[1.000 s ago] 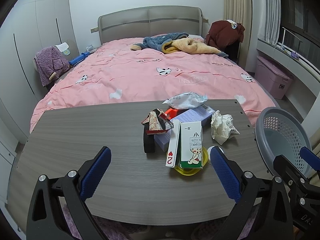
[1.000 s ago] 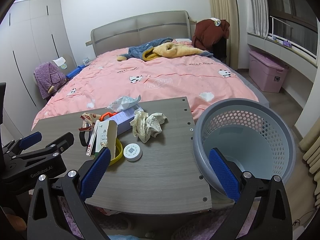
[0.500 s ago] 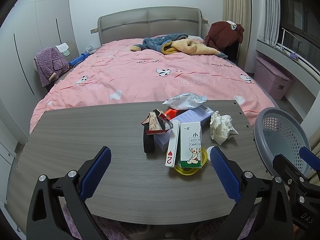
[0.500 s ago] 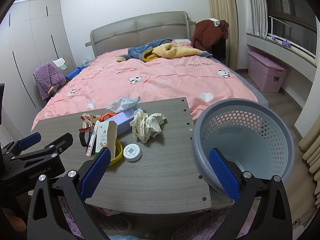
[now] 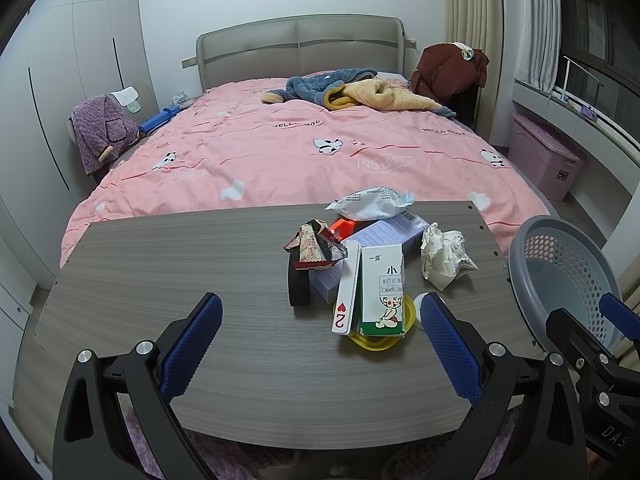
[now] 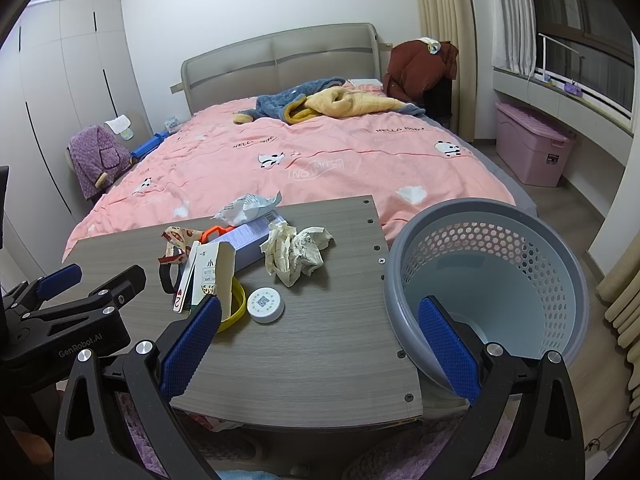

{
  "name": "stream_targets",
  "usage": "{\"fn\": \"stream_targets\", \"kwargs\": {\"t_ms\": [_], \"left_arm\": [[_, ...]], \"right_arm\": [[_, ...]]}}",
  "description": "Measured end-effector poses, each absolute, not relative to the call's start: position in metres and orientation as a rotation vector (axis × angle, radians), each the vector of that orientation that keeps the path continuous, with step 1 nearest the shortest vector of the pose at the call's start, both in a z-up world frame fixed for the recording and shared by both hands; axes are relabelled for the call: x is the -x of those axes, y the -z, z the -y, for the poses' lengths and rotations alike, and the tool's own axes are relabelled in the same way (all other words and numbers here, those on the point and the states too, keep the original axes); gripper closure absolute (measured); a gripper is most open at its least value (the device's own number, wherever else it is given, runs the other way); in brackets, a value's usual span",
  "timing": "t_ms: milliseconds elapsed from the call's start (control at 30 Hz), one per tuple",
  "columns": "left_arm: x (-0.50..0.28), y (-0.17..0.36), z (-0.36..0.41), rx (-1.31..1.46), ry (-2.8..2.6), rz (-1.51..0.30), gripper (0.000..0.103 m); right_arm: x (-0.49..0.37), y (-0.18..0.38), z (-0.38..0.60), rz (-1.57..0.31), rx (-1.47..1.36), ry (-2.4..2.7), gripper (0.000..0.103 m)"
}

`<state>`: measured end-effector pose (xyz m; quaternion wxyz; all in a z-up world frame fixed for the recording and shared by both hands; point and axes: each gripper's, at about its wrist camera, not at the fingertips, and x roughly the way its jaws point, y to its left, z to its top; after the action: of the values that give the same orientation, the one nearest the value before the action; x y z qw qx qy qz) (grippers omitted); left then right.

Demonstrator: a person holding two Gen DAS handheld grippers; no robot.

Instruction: Collect trash

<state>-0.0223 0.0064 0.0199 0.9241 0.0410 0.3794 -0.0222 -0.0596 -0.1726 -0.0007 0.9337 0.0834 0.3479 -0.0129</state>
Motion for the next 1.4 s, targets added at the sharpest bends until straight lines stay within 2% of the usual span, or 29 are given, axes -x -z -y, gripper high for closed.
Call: {"fn": "stream_targets", "kwargs": {"t_ms": [1400], "left_arm": [[0.015, -0.012, -0.021, -0.066, 0.024, -0.800, 0.008]], "right_arm": [[0.059, 0.002, 0.172, -0.715, -0.172, 0.015, 0.006]]}}
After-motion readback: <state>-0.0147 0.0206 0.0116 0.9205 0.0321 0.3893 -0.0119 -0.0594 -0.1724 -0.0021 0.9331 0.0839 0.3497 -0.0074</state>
